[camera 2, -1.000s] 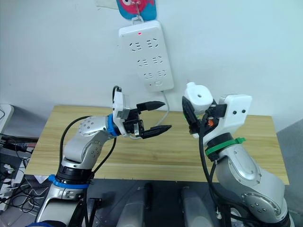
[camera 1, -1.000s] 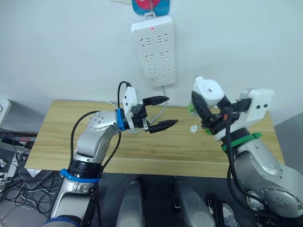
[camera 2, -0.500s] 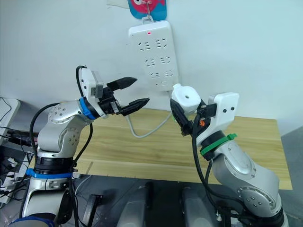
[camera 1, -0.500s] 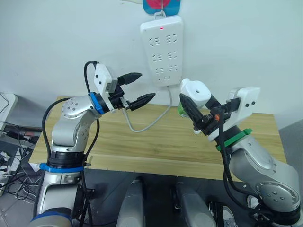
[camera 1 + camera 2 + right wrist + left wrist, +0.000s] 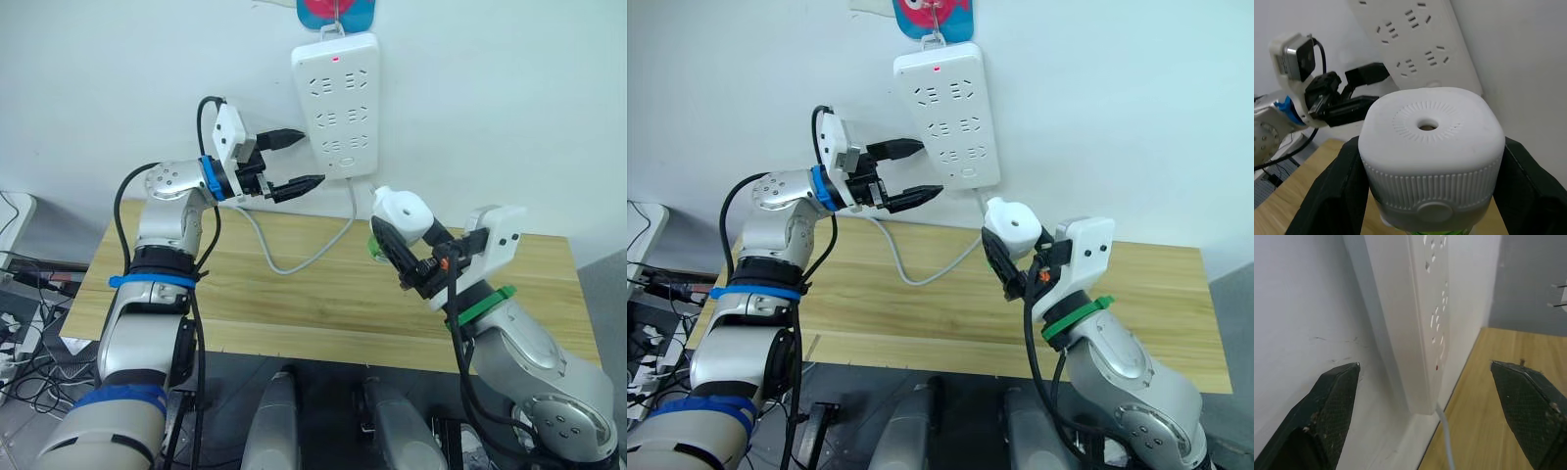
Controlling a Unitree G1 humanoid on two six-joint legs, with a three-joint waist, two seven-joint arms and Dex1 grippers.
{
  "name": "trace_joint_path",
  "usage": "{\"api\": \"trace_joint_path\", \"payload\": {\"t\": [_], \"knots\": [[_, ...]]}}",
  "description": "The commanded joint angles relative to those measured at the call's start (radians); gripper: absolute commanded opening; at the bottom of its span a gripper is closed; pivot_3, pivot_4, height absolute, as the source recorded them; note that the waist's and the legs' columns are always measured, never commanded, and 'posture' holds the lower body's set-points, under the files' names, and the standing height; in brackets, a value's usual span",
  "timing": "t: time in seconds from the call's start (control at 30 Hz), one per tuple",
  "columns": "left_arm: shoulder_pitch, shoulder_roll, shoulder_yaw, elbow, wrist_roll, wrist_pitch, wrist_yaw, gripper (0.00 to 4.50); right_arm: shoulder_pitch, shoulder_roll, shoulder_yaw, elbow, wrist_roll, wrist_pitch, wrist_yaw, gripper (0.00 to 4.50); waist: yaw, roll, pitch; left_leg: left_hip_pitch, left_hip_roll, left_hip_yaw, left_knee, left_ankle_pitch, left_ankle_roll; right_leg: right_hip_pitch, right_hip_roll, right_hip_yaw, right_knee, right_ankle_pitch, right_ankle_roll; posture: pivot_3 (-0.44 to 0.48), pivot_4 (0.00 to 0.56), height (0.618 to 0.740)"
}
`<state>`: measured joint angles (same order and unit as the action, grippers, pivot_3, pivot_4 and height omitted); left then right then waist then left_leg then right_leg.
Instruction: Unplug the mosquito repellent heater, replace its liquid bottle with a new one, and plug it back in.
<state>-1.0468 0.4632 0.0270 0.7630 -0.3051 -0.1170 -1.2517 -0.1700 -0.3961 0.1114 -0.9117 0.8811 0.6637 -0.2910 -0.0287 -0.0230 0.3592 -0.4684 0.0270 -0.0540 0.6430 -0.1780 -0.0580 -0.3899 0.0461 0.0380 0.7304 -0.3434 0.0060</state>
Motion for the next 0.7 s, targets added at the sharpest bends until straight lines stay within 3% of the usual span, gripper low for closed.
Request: {"api": "trace_joint_path", "payload": {"t": [0.03,0.2,0.33,0.53,0.7], "knots": [[-0.075,-0.024,-0.004,0.083,0.021,-0.086,-0.056,4.5,0.009,0.013,-0.009,-0.061,-0.024,-0.022,0.028,3.02,-0.001,0.0,0.0,0.0,0.0,0.0,0.0,0.0,0.0,0.0,0.0,0.0,0.0,0.0,0.0,0.032,0.308,0.74],[-0.116,-0.041,0.011,0.143,0.027,-0.113,-0.104,4.5,-0.017,0.027,-0.027,-0.056,-0.023,-0.003,0.027,3.02,-0.005,0.0,0.0,0.0,0.0,0.0,0.0,0.0,0.0,0.0,0.0,0.0,0.001,0.0,0.0,0.027,0.308,0.74],[-0.105,-0.03,0.016,0.11,0.016,-0.076,-0.143,3.6,-0.055,0.04,-0.044,-0.054,-0.004,0.022,0.003,3.02,-0.005,0.0,0.0,0.0,0.0,0.0,0.0,0.0,0.0,0.0,0.001,0.0,0.002,0.0,0.0,0.025,0.311,0.74],[-0.085,-0.021,0.026,0.054,0.006,-0.01,-0.145,1.59,-0.101,0.057,-0.059,-0.042,0.015,0.057,-0.014,3.02,-0.004,0.0,0.0,0.0,0.0,0.0,0.0,0.0,0.0,0.0,0.001,0.0,0.002,0.0,0.0,0.036,0.318,0.74],[-0.072,-0.011,0.028,0.029,0.009,0.023,-0.139,1.4,-0.196,0.062,-0.073,-0.025,0.039,0.103,-0.037,3.02,-0.005,0.0,0.0,0.0,0.0,-0.001,0.0,0.0,0.0,0.0,0.001,0.0,0.002,0.0,0.0,0.038,0.321,0.74]]}}
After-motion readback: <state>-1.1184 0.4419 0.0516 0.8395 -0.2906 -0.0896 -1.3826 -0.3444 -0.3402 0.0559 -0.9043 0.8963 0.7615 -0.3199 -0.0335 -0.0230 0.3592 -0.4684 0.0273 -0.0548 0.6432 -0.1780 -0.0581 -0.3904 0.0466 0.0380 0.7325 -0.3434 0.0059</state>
